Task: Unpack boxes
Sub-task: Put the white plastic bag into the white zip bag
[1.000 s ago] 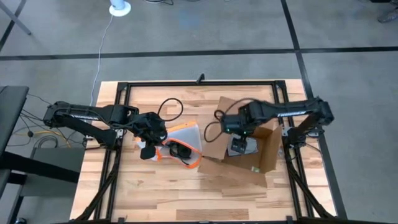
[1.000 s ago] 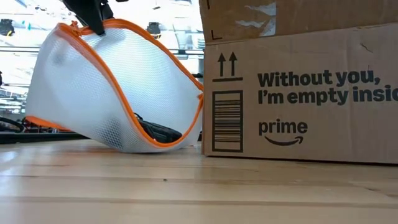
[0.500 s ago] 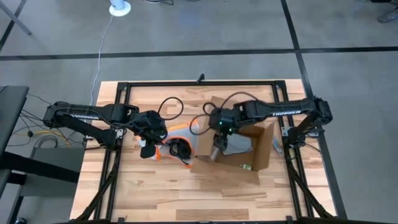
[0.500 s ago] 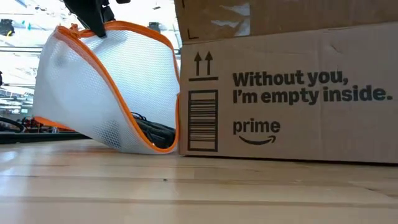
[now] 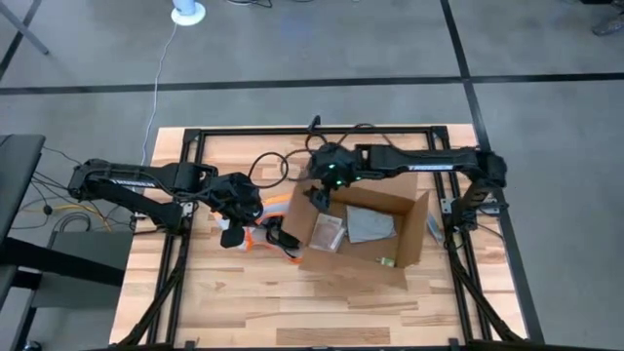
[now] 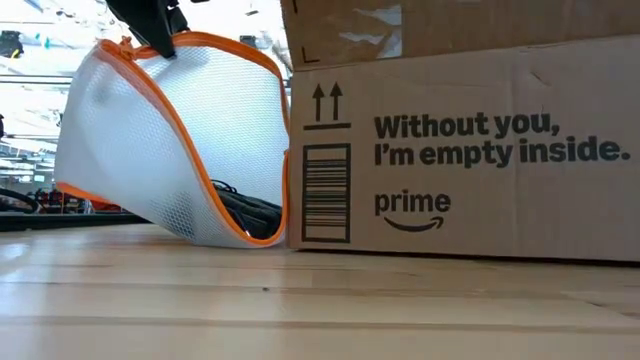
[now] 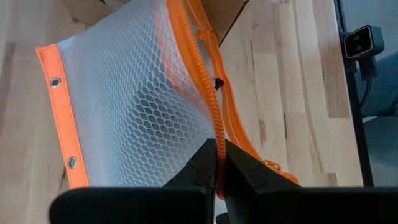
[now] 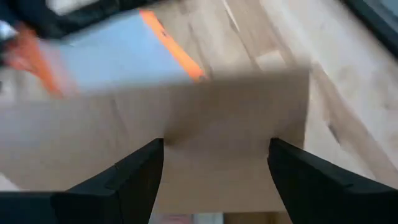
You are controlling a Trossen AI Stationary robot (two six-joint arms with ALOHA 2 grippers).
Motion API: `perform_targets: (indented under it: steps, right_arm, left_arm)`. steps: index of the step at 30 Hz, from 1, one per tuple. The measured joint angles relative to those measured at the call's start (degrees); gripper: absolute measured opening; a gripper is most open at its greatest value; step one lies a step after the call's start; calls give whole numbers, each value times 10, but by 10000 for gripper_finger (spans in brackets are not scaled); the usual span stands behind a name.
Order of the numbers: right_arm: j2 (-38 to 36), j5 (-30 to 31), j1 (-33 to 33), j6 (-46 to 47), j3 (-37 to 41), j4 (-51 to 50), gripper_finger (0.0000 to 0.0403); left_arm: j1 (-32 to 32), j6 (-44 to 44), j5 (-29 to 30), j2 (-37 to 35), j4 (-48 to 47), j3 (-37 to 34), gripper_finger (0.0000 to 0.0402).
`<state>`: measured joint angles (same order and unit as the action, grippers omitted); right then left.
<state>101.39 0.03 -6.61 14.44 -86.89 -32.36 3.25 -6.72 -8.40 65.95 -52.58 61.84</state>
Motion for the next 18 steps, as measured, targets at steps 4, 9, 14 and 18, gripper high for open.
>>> perform_targets:
  steps: [4,9,14,18]
  right_arm:
    - [45,-4,-3,0,0,-21,269]
    - [45,-41,1,-11,-2,-108,269]
    - [16,-47,5,-9,-17,-169,269]
    - [-30,-47,13,-8,-40,-217,269]
  left_arm:
    - [0,-5,1,0,-9,0,0]
    - [0,-9,0,0,-9,-11,0]
    - [0,-14,1,0,-5,-22,0]
    - [0,-30,4,0,-7,-23,0]
